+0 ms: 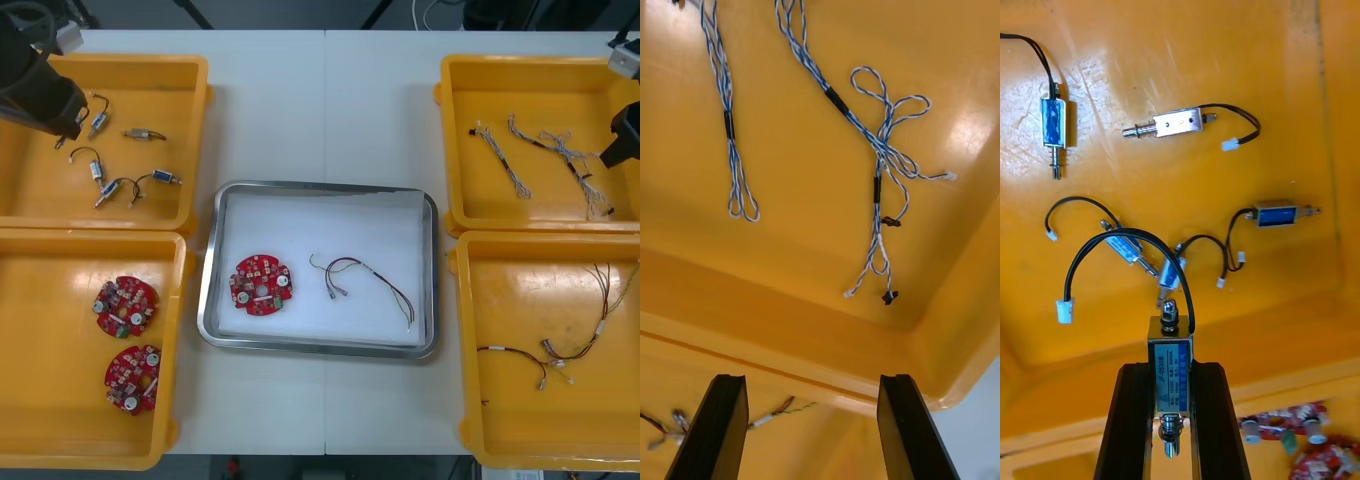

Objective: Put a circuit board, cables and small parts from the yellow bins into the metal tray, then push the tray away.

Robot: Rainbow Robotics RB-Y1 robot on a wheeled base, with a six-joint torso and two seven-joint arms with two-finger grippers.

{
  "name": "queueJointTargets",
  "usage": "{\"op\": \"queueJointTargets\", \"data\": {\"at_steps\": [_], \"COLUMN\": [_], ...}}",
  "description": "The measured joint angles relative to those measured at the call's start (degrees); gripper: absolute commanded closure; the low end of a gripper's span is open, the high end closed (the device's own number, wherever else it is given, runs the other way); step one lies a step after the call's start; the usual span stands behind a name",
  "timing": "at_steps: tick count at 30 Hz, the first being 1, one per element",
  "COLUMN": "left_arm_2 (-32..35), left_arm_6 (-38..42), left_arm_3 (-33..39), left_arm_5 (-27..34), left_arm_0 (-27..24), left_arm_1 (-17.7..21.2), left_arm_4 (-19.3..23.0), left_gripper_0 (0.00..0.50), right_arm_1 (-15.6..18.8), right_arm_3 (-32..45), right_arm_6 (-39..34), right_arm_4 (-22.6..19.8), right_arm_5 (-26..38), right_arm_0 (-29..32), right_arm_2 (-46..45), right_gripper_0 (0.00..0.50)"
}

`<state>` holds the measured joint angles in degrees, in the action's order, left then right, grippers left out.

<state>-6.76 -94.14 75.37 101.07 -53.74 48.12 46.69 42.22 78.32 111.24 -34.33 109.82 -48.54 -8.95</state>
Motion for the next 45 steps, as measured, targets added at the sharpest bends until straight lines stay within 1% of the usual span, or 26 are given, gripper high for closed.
{"op": "queueJointTargets", "data": {"at_steps": [2, 4, 7, 11, 15, 18, 24, 26, 33, 38, 42, 45], "left_arm_2": [0.00, 0.00, -0.04, -1.16, -4.22, -6.60, -11.12, -13.02, -19.44, -22.88, -25.08, -27.10], "left_arm_6": [1.00, 0.98, 0.99, 1.06, 2.47, 6.74, 21.56, 24.31, 24.50, 24.50, 24.50, 24.50], "left_arm_3": [2.57, 4.55, 7.60, 12.10, 16.39, 19.02, 22.92, 23.26, 22.88, 19.42, 15.77, 14.32], "left_arm_5": [1.92, 3.28, 4.97, 5.82, 5.86, 5.87, 5.87, 5.75, 2.11, -1.55, -4.71, -7.25], "left_arm_0": [0.00, 0.00, 0.00, 0.00, 0.00, 0.00, 0.00, 0.00, 0.00, -0.01, -0.01, -0.01], "left_arm_1": [-0.32, -0.96, -2.55, -4.91, -6.88, -8.34, -10.64, -11.30, -12.03, -12.72, -13.62, -14.06], "left_arm_4": [0.02, 0.03, 0.03, -0.04, -0.04, 0.04, 0.16, 0.31, 0.35, 0.76, 1.28, 1.32], "left_gripper_0": [0.500, 0.500, 0.498, 0.499, 0.500, 0.500, 0.500, 0.499, 0.500, 0.499, 0.500, 0.500], "right_arm_1": [0.01, 0.05, 0.06, 0.07, 0.07, 0.08, 0.08, 0.08, 0.07, 0.01, -0.40, -0.89], "right_arm_3": [-1.81, -3.45, -6.03, -9.09, -11.64, -14.16, -18.79, -19.83, -23.06, -25.49, -28.32, -30.38], "right_arm_6": [2.14, 2.17, 2.18, 2.41, 3.87, 4.10, 6.42, 6.96, 7.08, 8.18, 9.19, 9.20], "right_arm_4": [0.45, 0.51, 0.53, 0.53, 0.54, 0.54, 0.54, 0.54, 0.53, 0.41, -0.12, -0.41], "right_arm_5": [-0.03, -0.75, -3.59, -7.30, -11.34, -14.75, -20.71, -22.72, -29.26, -31.75, -33.99, -35.81], "right_arm_0": [-0.39, -0.59, -0.63, -0.67, -0.69, -0.72, -0.74, -0.75, -0.76, -0.76, -0.80, -0.81], "right_arm_2": [0.00, 0.00, 0.00, 0.00, 0.03, 0.03, 0.18, 0.47, 2.59, 4.48, 4.71, 4.71], "right_gripper_0": [0.000, 0.000, 0.000, 0.000, 0.000, 0.000, 0.000, 0.000, 0.000, 0.000, 0.000, 0.000]}}
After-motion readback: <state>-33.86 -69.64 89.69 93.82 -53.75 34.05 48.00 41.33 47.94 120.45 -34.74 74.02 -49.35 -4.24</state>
